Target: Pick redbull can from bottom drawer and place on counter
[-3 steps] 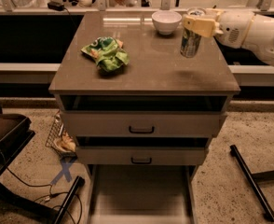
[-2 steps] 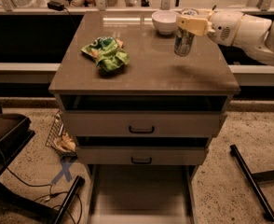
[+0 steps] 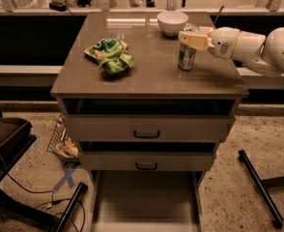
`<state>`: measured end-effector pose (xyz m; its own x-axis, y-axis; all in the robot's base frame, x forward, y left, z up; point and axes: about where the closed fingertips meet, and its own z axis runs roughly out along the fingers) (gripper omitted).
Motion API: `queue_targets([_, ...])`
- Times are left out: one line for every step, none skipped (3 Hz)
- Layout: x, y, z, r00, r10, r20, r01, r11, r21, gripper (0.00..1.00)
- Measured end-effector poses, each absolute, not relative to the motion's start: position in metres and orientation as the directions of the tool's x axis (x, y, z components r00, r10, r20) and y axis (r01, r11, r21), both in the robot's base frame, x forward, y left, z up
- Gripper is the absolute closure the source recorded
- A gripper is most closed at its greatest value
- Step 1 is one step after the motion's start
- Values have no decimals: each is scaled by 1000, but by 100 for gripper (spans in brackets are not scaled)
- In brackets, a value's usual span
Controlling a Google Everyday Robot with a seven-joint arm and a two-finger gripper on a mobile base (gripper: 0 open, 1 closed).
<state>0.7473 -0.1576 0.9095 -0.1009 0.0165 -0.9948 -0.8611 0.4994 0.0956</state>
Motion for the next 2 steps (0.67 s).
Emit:
queue_targets([748, -157, 912, -104, 17, -994, -861, 499, 98, 83])
queue_targets([748, -157, 914, -104, 17, -994, -861, 499, 99, 59])
